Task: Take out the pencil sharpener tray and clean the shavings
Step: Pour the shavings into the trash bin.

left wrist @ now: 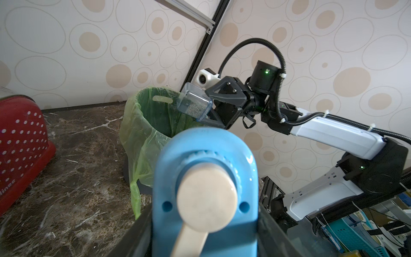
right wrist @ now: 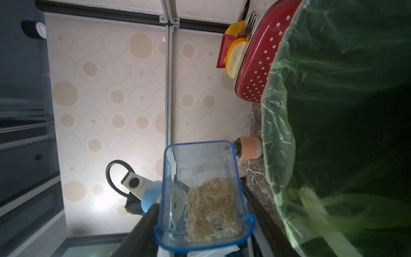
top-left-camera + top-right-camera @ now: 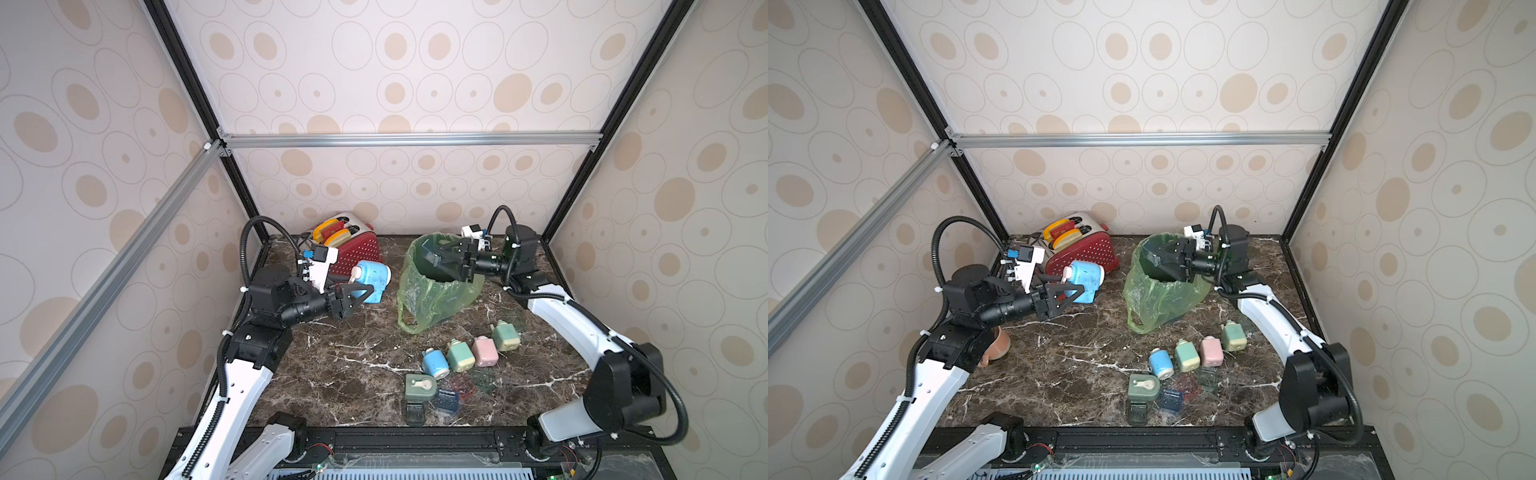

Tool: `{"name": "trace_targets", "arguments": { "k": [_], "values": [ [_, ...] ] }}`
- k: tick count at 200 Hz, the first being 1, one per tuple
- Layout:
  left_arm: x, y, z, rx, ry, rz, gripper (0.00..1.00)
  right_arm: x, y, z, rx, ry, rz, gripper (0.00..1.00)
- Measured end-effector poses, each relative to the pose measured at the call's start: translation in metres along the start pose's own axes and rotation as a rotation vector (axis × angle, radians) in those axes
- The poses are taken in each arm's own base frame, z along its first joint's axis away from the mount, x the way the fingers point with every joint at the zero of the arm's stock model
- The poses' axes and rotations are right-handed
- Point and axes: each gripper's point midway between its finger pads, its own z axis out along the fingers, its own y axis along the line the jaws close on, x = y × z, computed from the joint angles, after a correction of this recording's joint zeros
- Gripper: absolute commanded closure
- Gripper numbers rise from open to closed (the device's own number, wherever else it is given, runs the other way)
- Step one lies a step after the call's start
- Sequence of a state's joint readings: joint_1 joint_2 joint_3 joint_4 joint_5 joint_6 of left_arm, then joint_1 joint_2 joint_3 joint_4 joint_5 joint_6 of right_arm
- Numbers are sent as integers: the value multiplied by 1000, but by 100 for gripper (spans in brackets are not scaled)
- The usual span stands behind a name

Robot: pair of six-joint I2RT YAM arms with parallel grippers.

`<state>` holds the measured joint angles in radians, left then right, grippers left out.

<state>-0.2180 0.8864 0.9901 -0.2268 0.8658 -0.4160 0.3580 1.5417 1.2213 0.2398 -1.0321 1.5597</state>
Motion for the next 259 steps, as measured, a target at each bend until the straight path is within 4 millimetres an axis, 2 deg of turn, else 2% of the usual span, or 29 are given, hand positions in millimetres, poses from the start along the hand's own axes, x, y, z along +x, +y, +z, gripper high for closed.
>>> {"name": "trace_targets", "arguments": {
  "k": [21, 50, 124, 156, 184, 210, 259],
  "values": [
    [-2, -2, -2, 5, -12, 0, 100, -14, 0, 6, -24, 0, 137, 100],
    [-4, -4, -4, 10, -29, 6, 100, -24, 2, 5, -37, -37, 261, 100],
    [-6, -8, -8, 19, -51, 9, 100, -31, 16, -13, -72, -151, 339, 100],
    [-5, -8, -8, 20, -53, 4, 100, -35, 9, -16, -64, -184, 376, 100],
    [-7, -8, -8, 22, -59, 3, 100, -25, 4, -25, -49, -204, 377, 100],
    [-7, -8, -7, 24, -63, 0, 100, -19, -26, -26, -44, -207, 419, 100],
    [-7, -8, -7, 26, -67, 0, 100, -18, -19, -30, -47, -219, 436, 100]
  ]
}}
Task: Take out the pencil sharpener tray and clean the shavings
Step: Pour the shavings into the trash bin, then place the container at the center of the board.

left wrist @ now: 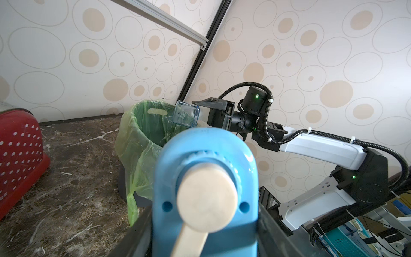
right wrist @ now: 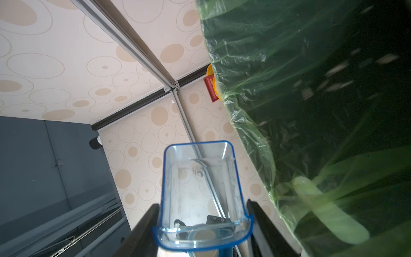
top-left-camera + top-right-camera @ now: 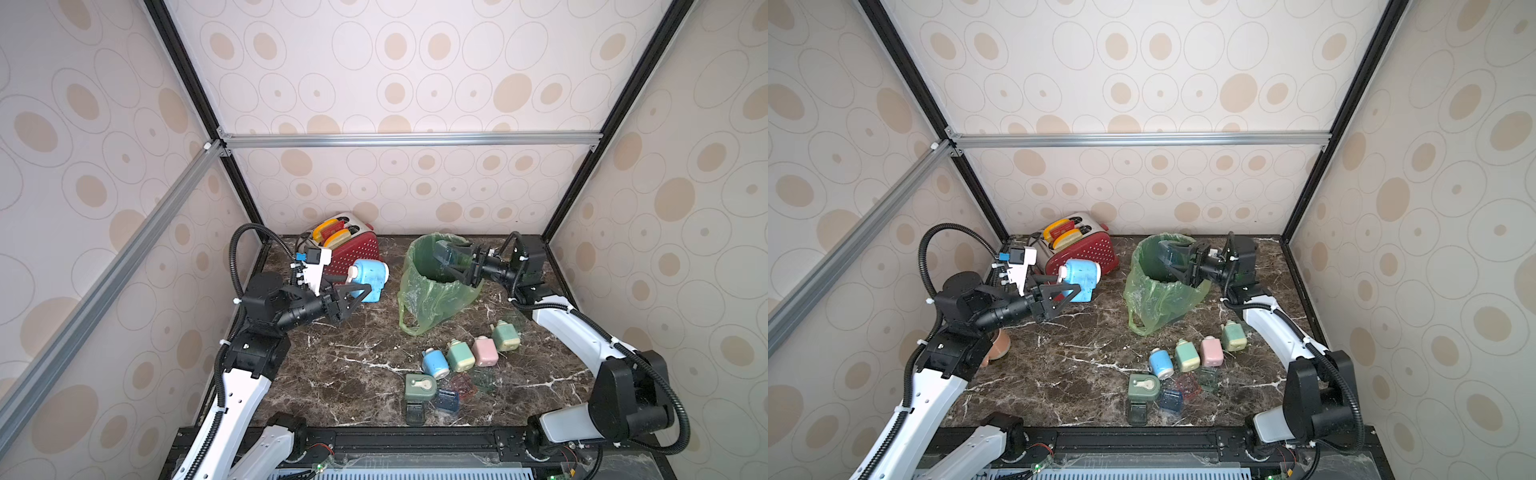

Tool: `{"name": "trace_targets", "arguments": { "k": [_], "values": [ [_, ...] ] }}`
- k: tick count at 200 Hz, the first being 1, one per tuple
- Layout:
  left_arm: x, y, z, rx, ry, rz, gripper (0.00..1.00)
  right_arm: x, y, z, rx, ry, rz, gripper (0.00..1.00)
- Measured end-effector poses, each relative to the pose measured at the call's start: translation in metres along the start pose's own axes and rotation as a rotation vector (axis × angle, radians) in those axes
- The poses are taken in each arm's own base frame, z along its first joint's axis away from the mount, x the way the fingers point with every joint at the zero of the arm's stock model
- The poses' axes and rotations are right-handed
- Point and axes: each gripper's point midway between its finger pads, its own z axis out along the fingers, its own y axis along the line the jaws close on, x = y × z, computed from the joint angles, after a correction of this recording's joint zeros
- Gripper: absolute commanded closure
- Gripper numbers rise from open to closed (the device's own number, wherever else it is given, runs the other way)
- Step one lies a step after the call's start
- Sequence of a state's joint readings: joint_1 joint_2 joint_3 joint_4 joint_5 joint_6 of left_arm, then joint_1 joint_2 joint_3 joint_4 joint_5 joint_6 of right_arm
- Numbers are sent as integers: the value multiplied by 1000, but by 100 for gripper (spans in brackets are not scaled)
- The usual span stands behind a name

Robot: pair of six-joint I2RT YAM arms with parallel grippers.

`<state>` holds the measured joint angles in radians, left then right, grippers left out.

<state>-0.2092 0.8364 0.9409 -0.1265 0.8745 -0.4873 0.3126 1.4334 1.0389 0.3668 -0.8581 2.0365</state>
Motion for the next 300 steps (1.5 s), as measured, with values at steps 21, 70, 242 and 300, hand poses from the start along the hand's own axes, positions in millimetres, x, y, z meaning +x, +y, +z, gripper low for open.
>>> {"name": "trace_targets", "arguments": {
  "k": [21, 70, 242, 300],
  "values": [
    [0, -1, -1, 0, -1, 1, 100, 4, 13, 1, -8, 5, -15, 100],
    [-1, -2, -1, 2, -8, 4, 100, 27, 38, -13, -86, 25, -115, 100],
    [-3, -1, -2, -10, -20, 3, 100, 104, 25, -5, 187, 137, -653, 100],
    [-3, 21, 3, -80, -20, -28, 100, 167, -109, 14, 590, 290, -1136, 100]
  ]
}}
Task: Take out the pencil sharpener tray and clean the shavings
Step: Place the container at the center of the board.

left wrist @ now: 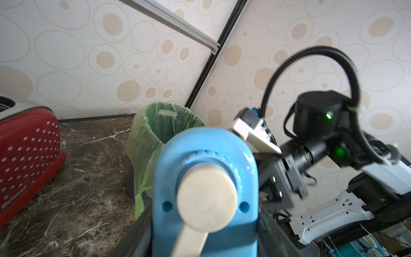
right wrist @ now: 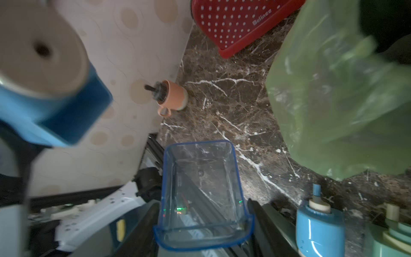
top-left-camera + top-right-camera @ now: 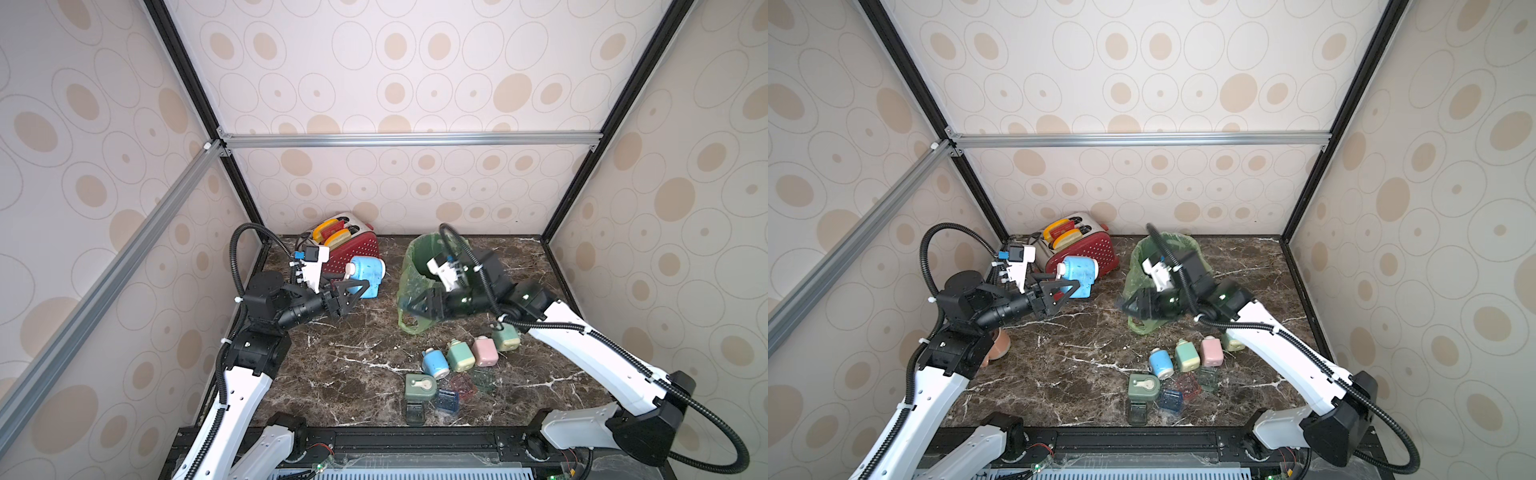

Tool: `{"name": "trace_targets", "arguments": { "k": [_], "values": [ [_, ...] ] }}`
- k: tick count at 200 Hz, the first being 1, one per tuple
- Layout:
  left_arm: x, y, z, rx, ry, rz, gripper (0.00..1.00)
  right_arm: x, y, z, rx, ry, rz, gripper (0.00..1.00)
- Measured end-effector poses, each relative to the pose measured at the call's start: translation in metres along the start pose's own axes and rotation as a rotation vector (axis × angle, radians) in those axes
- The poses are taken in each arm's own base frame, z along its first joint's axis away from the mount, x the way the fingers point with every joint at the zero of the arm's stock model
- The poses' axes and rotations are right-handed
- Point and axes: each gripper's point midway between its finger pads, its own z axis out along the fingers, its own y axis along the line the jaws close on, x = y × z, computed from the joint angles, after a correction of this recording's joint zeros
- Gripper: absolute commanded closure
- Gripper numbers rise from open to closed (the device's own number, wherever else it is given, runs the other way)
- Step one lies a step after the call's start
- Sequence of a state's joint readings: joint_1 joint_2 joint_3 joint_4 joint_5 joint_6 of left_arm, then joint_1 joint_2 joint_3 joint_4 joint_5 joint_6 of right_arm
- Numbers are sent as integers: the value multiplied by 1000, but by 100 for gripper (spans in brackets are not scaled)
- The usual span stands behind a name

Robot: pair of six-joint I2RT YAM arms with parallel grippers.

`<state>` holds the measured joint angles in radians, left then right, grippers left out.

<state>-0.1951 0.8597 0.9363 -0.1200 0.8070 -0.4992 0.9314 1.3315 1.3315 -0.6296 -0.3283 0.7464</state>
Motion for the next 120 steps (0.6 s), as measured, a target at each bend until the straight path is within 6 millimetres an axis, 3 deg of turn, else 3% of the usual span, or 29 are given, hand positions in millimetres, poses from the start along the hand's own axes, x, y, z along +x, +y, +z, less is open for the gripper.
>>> {"name": "trace_targets", "arguments": {
  "k": [22, 69, 108, 120],
  "values": [
    [1, 14, 2, -51, 1, -23, 100, 49, 9, 39, 52, 81, -163, 100],
    [4, 28, 3, -110, 6, -47, 100, 131, -6, 127, 190, 264, -397, 100],
    [6, 33, 3, -128, 11, -57, 100, 165, -19, 175, 288, 382, -539, 100],
    [7, 34, 3, -134, 14, -60, 100, 170, -21, 179, 300, 394, -567, 93]
  ]
}}
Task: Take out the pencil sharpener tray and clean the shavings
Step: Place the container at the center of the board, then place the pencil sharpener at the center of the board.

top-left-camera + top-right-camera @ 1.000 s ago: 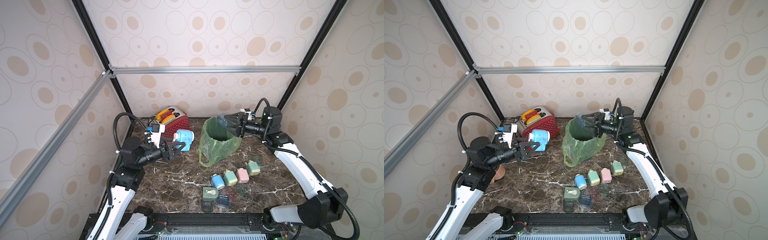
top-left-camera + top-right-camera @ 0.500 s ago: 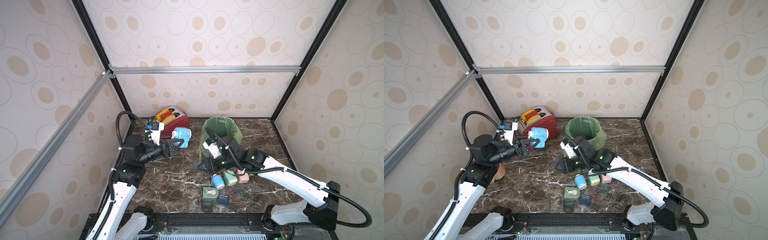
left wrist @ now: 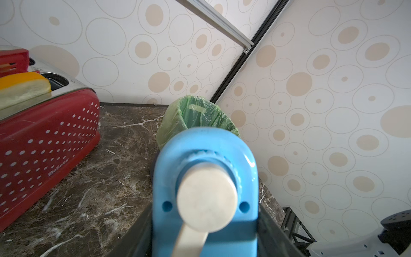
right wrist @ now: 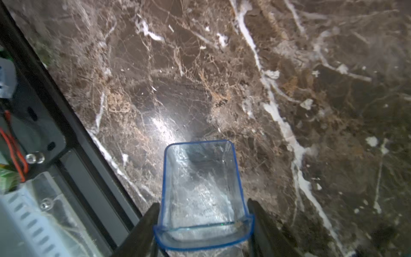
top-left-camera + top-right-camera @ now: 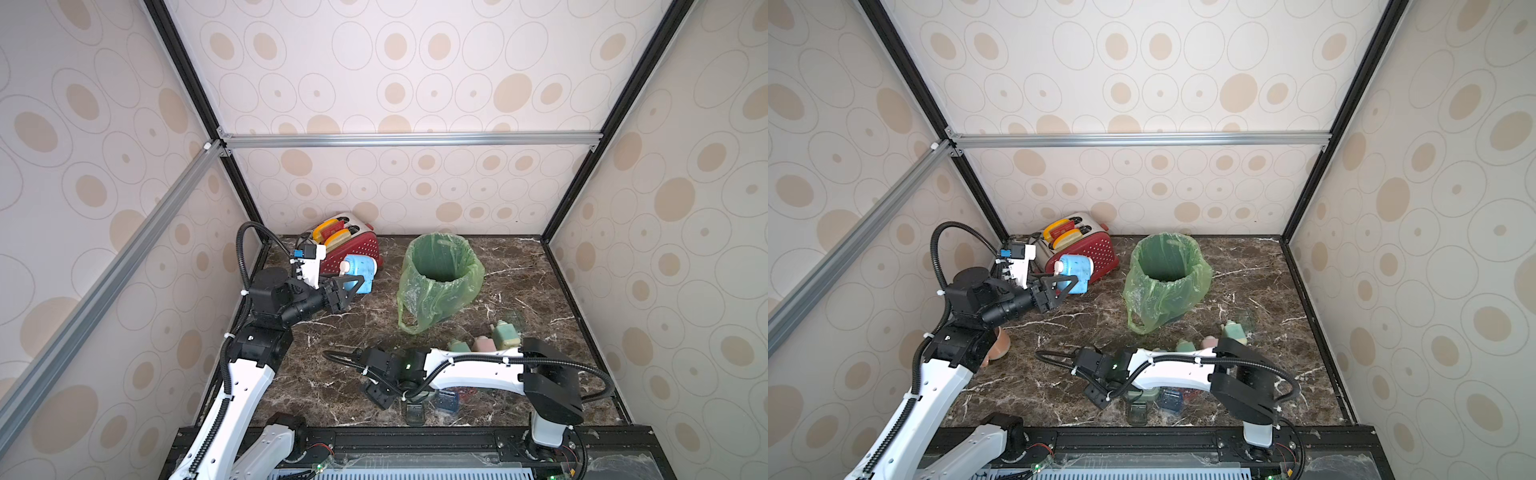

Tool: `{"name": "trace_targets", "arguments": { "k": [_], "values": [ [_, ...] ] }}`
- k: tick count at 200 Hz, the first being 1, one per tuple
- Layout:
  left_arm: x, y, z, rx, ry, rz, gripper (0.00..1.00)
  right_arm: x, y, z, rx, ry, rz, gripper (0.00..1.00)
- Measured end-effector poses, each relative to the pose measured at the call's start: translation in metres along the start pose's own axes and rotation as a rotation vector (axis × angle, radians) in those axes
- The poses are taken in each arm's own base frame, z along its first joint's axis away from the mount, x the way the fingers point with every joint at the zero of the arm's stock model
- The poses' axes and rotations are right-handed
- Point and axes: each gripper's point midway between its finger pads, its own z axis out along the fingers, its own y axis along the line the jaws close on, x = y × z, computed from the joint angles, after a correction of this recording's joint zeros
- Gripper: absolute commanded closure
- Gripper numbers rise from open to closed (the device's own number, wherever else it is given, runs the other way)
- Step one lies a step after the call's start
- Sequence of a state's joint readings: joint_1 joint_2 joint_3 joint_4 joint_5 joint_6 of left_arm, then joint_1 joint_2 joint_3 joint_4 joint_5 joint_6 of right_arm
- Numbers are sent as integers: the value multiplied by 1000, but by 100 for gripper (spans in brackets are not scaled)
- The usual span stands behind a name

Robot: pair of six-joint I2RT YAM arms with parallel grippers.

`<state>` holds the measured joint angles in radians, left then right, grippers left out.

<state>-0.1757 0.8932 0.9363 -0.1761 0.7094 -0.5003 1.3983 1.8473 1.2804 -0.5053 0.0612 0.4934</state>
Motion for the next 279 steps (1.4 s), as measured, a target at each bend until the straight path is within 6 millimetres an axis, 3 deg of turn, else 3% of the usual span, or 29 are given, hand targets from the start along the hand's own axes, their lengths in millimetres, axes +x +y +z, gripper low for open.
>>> {"name": "trace_targets", "arguments": {
  "k": [21, 59, 69, 83, 90, 105, 126, 147, 166, 195, 216, 255, 279],
  "values": [
    [2, 2, 0, -10, 7, -8, 100, 2, 2, 0, 3, 1, -19, 70],
    [4, 3, 0, -15, 12, -13, 100, 11, 2, 5, -3, 18, -32, 42],
    [4, 3, 0, -15, 12, -13, 100, 11, 3, 5, -8, 16, -32, 27],
    [4, 3, 0, -15, 12, -13, 100, 12, 4, 4, -19, 18, -38, 24],
    [4, 3, 0, -15, 12, -13, 100, 13, 5, 4, -25, 20, -41, 7],
    [4, 3, 0, -13, 13, -13, 100, 13, 7, 1, -38, 18, -55, 0],
    [4, 2, 0, -8, 15, -13, 100, 7, 9, -15, -53, -15, -74, 0],
    [4, 0, 0, 5, 20, -12, 100, -4, 6, -47, -56, -81, -80, 0],
    [3, -7, 1, 47, 18, -6, 100, -21, -6, -88, -86, -174, -45, 0],
    [-1, -30, 1, 187, 23, 0, 100, -51, -64, -163, -132, -405, 111, 0],
    [-1, -48, -3, 294, 39, 9, 100, -51, -101, -212, -108, -545, 178, 0],
    [8, -80, -13, 467, 102, 34, 100, -56, -122, -290, -175, -698, 210, 0],
    [23, -102, -21, 564, 166, 52, 100, -69, -127, -320, -282, -752, 234, 1]
  ]
}}
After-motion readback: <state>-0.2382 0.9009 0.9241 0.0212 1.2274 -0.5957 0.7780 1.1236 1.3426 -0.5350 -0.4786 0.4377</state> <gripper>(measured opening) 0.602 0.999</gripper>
